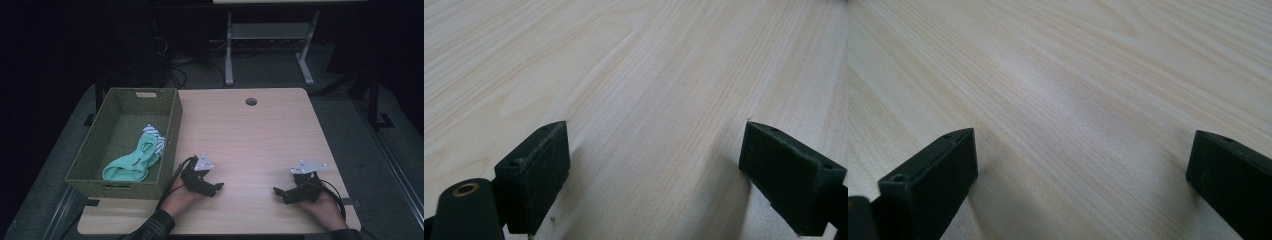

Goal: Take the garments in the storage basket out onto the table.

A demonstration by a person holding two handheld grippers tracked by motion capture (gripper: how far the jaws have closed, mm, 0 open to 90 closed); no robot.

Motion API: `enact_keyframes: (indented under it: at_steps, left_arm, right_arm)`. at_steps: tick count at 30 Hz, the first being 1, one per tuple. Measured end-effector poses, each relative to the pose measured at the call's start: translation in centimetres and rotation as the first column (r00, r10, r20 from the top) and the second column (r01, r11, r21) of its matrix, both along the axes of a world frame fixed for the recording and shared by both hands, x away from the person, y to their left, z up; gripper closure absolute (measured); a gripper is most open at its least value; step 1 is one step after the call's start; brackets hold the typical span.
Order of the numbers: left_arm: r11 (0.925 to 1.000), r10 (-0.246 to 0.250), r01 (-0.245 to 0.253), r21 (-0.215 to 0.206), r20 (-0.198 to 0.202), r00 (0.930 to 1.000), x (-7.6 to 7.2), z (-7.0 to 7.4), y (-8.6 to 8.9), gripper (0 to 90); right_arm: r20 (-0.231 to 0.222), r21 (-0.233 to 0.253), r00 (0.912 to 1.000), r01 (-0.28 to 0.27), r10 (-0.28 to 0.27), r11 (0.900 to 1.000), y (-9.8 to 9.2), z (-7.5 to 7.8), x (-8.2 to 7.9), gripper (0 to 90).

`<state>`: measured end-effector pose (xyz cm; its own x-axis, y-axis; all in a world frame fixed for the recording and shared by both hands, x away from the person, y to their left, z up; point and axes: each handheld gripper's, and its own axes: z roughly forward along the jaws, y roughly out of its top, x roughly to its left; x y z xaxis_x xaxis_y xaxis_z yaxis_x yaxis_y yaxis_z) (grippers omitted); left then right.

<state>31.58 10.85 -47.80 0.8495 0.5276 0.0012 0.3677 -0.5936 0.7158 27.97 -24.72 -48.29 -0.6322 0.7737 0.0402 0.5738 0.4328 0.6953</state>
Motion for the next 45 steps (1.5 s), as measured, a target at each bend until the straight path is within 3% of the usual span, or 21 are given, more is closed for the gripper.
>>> enact_keyframes:
  at_steps: [12, 23, 28, 45]
  left_arm:
    - [0.9993, -0.029, 0.029, 0.022, -0.013, 0.9995, 0.2, 0.2, -0.2, 12.4]
    - [0.9985, -0.026, 0.028, 0.048, -0.033, 0.9991, 0.3, 0.6, -0.1, 12.8]
    - [0.9996, -0.024, 0.025, 0.012, -0.062, 0.9978, 0.4, 0.6, 0.1, 12.8]
    - [0.9994, -0.024, 0.022, -0.027, -0.065, 0.9976, 0.4, 1.5, 0.3, 13.0]
  right_arm:
    - [0.006, -0.001, 1.0, -0.005, 0.005, 1.0, 0.0, 0.0, 0.1, 0.0]
    - [0.005, 0.0, 1.0, -0.003, 0.003, 1.0, 0.0, 0.0, 0.1, 0.0]
    - [0.004, -0.001, 1.0, -0.003, 0.003, 1.0, 0.0, 0.0, 0.1, 0.0]
    - [0.004, 0.0, 1.0, -0.003, 0.003, 1.0, 0.0, 0.0, 0.1, 0.0]
